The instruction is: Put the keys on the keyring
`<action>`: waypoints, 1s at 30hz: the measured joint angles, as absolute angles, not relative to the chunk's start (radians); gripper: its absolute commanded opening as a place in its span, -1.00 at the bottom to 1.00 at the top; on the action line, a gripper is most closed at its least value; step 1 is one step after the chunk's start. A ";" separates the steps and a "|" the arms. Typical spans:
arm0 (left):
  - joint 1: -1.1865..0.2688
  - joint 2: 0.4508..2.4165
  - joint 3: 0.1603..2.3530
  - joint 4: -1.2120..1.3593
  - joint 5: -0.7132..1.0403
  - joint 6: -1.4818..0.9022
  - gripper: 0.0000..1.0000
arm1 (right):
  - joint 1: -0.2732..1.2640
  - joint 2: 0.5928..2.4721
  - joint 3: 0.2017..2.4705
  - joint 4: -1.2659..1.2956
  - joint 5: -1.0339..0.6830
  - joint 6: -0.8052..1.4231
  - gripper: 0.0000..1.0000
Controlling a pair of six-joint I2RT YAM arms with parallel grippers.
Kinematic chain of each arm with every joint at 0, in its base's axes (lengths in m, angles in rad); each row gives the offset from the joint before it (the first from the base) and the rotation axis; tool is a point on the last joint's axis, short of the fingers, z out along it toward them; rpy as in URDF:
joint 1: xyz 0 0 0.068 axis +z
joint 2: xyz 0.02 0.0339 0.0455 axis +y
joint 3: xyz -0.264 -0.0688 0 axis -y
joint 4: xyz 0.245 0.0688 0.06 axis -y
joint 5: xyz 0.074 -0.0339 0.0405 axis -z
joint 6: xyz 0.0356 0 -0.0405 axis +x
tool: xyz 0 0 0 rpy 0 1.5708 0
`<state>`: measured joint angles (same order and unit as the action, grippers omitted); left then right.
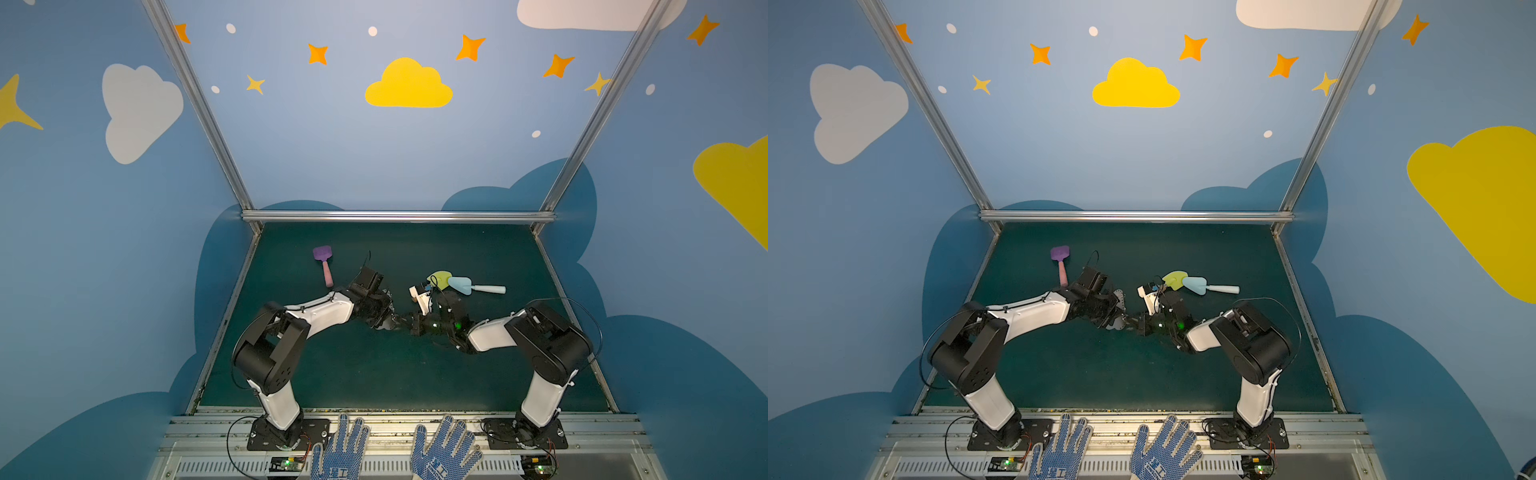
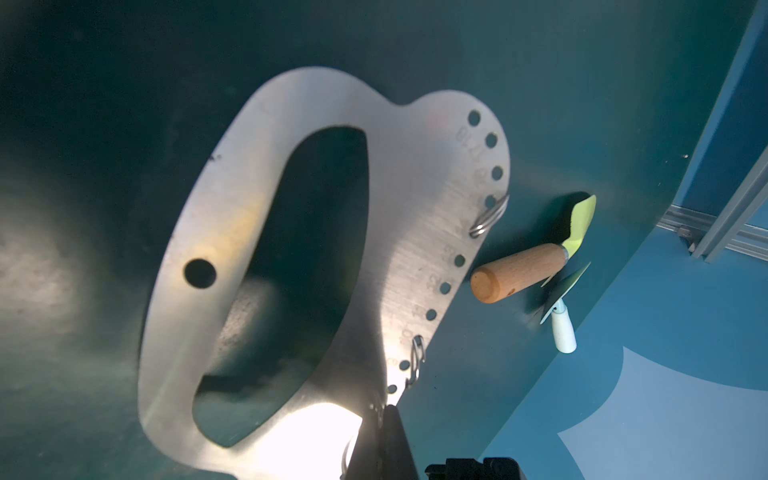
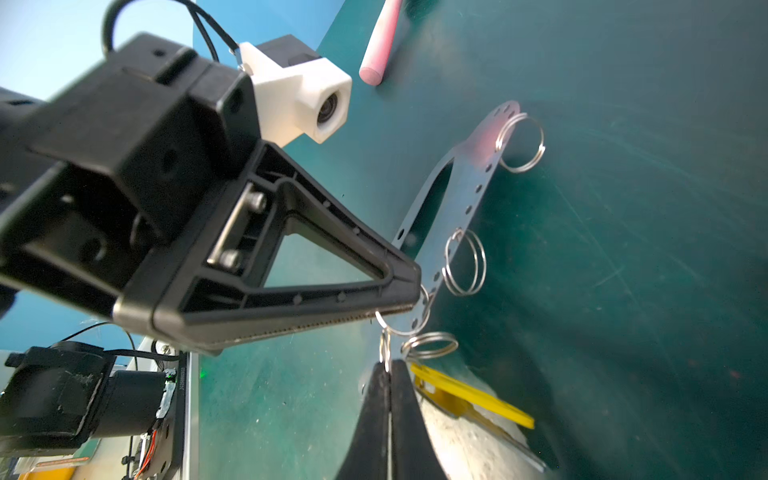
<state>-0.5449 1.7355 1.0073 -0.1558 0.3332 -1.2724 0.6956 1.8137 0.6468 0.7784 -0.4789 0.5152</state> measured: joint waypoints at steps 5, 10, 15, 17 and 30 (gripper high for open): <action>-0.544 1.736 0.995 -0.144 0.340 -1.274 -0.92 | 0.696 1.814 0.647 0.771 -0.469 0.516 -1.00; -0.543 1.736 0.982 -0.132 0.349 -1.277 -0.92 | 0.691 1.815 0.647 0.771 -0.459 0.521 -1.00; -0.542 1.736 0.976 -0.124 0.352 -1.278 -0.92 | 0.687 1.822 0.647 0.773 -0.456 0.532 -1.00; -0.541 1.736 0.976 -0.121 0.352 -1.280 -0.92 | 0.685 1.825 0.647 0.778 -0.457 0.537 -1.00; -0.537 1.736 0.970 -0.083 0.361 -1.280 -0.92 | 0.668 1.843 0.647 0.823 -0.456 0.577 -1.00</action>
